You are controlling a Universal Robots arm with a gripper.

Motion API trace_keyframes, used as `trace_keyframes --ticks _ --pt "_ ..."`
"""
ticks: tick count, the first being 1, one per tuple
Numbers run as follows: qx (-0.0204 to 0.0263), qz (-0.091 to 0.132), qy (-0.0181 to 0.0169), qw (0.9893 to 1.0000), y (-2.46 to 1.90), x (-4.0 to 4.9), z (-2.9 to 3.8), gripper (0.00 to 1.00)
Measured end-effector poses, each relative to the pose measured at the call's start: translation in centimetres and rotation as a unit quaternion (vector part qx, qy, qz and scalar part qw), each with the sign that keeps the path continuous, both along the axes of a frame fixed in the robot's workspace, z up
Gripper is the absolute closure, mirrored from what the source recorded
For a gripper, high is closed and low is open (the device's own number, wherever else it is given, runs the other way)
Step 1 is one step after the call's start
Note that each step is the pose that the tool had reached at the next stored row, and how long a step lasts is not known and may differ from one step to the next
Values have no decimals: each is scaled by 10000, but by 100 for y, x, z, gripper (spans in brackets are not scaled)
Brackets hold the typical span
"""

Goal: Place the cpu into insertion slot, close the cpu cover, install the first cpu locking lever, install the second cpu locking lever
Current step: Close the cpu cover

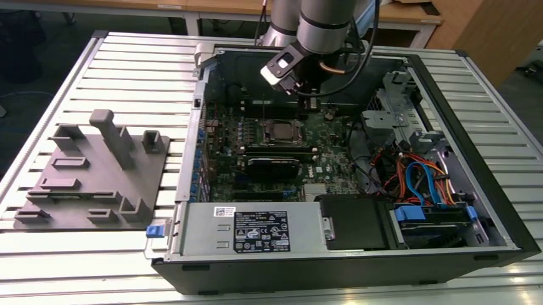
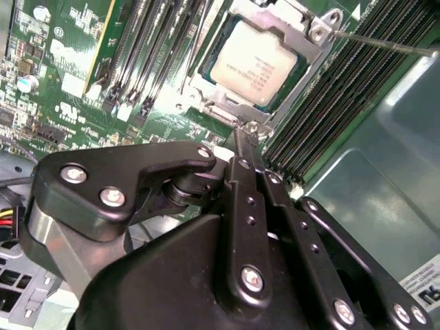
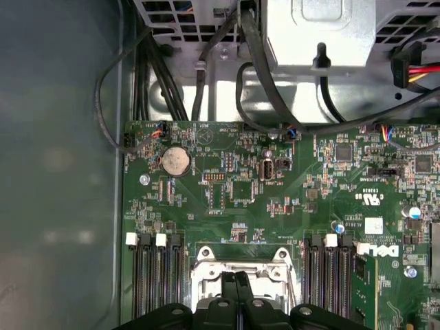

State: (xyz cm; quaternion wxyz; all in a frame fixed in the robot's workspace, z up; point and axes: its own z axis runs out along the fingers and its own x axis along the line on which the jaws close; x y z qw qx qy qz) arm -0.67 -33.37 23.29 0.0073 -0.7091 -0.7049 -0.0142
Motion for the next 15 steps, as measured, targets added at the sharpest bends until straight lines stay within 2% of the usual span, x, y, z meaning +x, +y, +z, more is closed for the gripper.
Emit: trace_keyframes --ticks 9,15 --pt "0 3 9 10000 -2 -280 -47 90" --pt "-1 12 43 10000 -10 -355 -86 90"
